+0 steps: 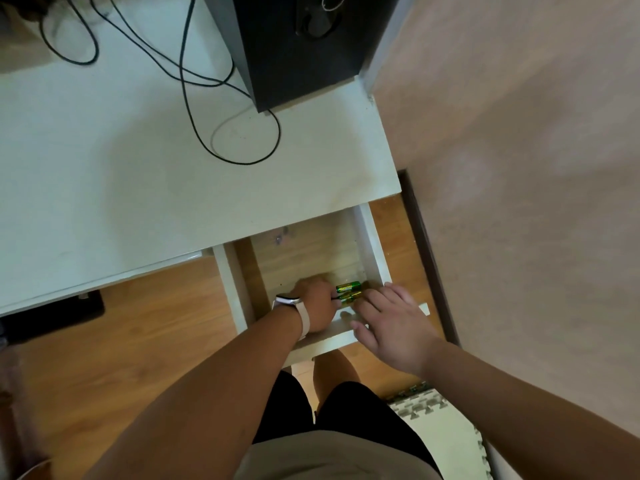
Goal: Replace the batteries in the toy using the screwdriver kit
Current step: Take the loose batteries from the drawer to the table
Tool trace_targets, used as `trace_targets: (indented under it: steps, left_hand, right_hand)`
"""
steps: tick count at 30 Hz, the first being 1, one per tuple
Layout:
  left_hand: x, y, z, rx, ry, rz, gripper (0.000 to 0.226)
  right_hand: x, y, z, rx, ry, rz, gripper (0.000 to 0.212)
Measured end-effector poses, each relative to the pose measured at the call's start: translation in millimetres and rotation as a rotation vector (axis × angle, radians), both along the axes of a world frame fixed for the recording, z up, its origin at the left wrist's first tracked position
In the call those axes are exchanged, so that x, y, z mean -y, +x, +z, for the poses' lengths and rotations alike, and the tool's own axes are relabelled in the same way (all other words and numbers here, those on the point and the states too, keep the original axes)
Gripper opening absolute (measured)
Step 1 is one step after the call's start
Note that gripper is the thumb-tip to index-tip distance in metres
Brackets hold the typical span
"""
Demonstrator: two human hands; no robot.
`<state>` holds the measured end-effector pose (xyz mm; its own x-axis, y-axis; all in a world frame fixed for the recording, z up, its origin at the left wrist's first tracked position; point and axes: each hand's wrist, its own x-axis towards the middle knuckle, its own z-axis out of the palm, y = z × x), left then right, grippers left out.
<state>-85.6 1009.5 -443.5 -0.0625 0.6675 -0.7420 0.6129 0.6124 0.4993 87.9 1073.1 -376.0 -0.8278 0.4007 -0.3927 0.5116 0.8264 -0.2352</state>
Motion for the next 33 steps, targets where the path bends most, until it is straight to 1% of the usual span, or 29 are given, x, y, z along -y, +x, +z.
trace_targets:
  steps: [6,13,18,22,25,27,30,32,33]
  left_hand:
    - [11.8,-1.5,3.7,0.022,0.091,0.021,0.024]
    - [11.5,3.8,6.3,0.057,0.073,0.035,0.028]
    - [17.3,6.4,7.7,0.071,0.106,0.140,0.028]
    - [22.1,-1.6,11.5,0.062,0.063,0.128,0.026]
    - [25.8,-6.2,17.7,0.050,0.017,0.148,0.025]
    - [30.7,-9.6,25.9,0.063,0.013,0.250,0.024]
    - [41.7,-16.1,43.2,0.093,0.056,0.520,0.020]
    - [51.4,-21.7,56.3,0.134,0.088,0.680,0.019]
    - [56.5,-24.6,63.4,0.165,0.103,0.748,0.017]
  right_hand:
    - [0.2,2.0,0.8,0.001,-0.016,0.018,0.043]
    - [0.2,3.7,0.8,-0.010,-0.007,0.042,0.044]
    - [-1.7,3.2,2.3,0.017,-0.025,0.064,0.046]
    - [-4.2,0.7,7.3,0.053,-0.057,0.082,0.051]
    - [-4.9,0.7,8.7,0.057,-0.073,0.092,0.049]
    - [-5.9,-1.7,8.1,0.027,-0.060,0.116,0.046]
    - [-10.8,-17.6,10.3,-0.008,-0.067,0.155,0.046]
    - [-17.2,-35.1,12.9,0.050,-0.123,0.175,0.048]
    - [-20.7,-43.6,12.3,0.110,-0.165,0.189,0.050]
